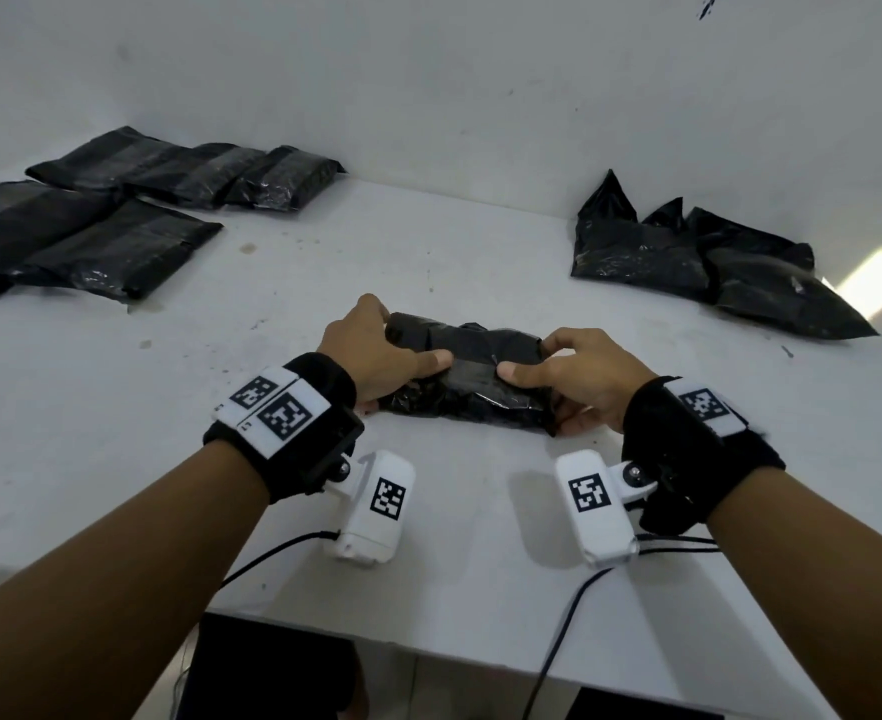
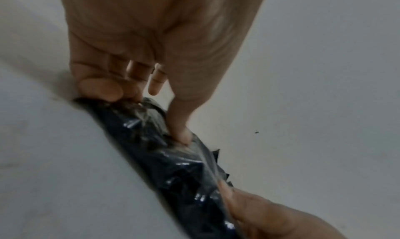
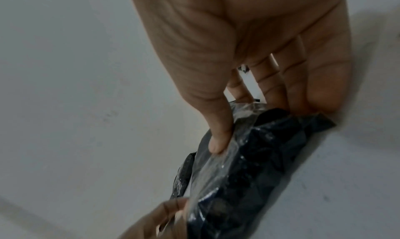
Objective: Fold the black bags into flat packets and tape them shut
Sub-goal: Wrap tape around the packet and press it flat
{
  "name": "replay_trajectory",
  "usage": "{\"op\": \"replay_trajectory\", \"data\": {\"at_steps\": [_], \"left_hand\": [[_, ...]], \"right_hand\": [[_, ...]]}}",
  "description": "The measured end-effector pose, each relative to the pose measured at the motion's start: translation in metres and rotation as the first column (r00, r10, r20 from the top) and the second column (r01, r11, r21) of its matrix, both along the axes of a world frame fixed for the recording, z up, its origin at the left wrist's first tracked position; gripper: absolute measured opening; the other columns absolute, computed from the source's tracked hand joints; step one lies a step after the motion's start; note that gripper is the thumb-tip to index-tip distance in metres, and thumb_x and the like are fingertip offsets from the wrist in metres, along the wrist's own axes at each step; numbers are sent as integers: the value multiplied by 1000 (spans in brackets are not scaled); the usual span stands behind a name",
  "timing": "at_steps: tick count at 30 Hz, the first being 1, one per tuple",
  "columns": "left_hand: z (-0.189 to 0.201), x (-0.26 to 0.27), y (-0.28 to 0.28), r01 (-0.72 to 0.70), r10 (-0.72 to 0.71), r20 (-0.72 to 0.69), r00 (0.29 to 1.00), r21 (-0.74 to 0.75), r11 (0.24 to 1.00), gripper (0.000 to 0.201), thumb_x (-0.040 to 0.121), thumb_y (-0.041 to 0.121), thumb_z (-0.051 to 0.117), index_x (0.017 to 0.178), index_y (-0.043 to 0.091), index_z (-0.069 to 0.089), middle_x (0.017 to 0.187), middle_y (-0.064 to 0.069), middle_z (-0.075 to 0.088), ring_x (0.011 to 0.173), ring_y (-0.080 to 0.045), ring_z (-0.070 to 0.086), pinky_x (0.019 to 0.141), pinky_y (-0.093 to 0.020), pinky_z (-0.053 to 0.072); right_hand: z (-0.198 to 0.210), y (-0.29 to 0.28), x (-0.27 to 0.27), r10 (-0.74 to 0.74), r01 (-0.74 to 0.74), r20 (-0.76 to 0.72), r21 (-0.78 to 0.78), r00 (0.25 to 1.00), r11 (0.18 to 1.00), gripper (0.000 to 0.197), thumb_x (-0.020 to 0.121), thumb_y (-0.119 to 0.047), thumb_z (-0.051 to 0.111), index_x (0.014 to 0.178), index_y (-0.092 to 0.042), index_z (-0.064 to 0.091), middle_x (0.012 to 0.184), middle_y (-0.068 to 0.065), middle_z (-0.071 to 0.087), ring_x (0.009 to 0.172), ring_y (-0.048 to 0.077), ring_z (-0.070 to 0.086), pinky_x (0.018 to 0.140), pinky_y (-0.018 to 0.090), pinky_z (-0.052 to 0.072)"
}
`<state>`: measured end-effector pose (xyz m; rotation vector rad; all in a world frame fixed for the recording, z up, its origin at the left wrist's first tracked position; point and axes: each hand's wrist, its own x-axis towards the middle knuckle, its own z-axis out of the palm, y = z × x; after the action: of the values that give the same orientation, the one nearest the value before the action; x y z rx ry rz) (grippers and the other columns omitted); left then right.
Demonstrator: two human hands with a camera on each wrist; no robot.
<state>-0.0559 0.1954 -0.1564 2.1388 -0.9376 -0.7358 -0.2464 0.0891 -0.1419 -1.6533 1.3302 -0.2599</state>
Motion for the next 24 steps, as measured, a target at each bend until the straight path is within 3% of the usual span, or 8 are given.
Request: {"op": "replay_trajectory", "data": {"at_steps": [3, 7, 10, 14, 17, 22, 24], "left_hand": [[-8, 8, 7, 27, -26, 14, 1000, -57, 998, 70, 70, 42, 85, 122, 18, 44, 109, -12, 62, 87, -25, 61, 56, -28, 45], [-8, 12, 10, 63, -68, -50, 996, -97, 993, 59, 75, 29, 84, 119, 17, 47, 88, -11, 61, 56, -24, 58, 51, -31, 47], [-8, 18, 12, 108, -115, -81, 990, -85, 990, 55, 80, 24, 81, 123, 16, 47, 78, -9, 60, 44, -23, 57, 57, -38, 53], [-9, 22, 13, 157, -164, -106, 981, -73, 985, 50, 86, 18, 75, 127, 17, 47, 82, -8, 59, 46, -20, 61, 74, -41, 55], [-9, 25, 15, 173, -185, -139, 973, -89, 981, 49, 89, 9, 70, 130, 15, 46, 81, -7, 59, 48, -20, 64, 77, -40, 54], [-6, 21, 17, 190, -198, -114, 973, -80, 979, 49, 91, 0, 62, 136, 11, 43, 80, -4, 56, 51, -21, 64, 86, -47, 55], [0, 17, 17, 210, -212, -67, 975, -34, 977, 50, 92, -1, 58, 138, 11, 41, 85, -4, 57, 59, -22, 65, 82, -42, 55]], "right_hand": [[0, -1, -6, -2, 1, 53, 13, 999, 1000, 54, 68, -38, 88, 107, -10, 62, 65, 6, 65, 47, 17, 59, 49, 26, 53], [-3, -5, -13, 14, -17, 98, 32, 995, 999, 52, 62, -37, 89, 102, -12, 67, 66, 8, 68, 50, 16, 61, 51, 27, 53], [-4, -10, -23, 27, -42, 137, 106, 990, 993, 47, 65, -24, 88, 108, -16, 70, 73, 10, 71, 57, 17, 63, 57, 29, 57], [-6, -13, -31, 15, -43, 177, 155, 984, 987, 42, 73, -3, 83, 111, -14, 70, 75, 13, 72, 57, 16, 65, 62, 29, 61], [-4, -11, -32, -4, -29, 194, 166, 981, 986, 41, 75, 7, 78, 112, -9, 68, 82, 18, 72, 59, 19, 66, 57, 28, 60], [-2, -5, -32, -17, -2, 175, 109, 984, 994, 44, 76, 16, 72, 116, 0, 64, 80, 21, 71, 58, 23, 65, 56, 31, 60], [-1, -2, -30, -4, -6, 144, 72, 990, 997, 44, 77, 18, 69, 117, 0, 63, 78, 20, 70, 57, 23, 65, 54, 30, 60]]}}
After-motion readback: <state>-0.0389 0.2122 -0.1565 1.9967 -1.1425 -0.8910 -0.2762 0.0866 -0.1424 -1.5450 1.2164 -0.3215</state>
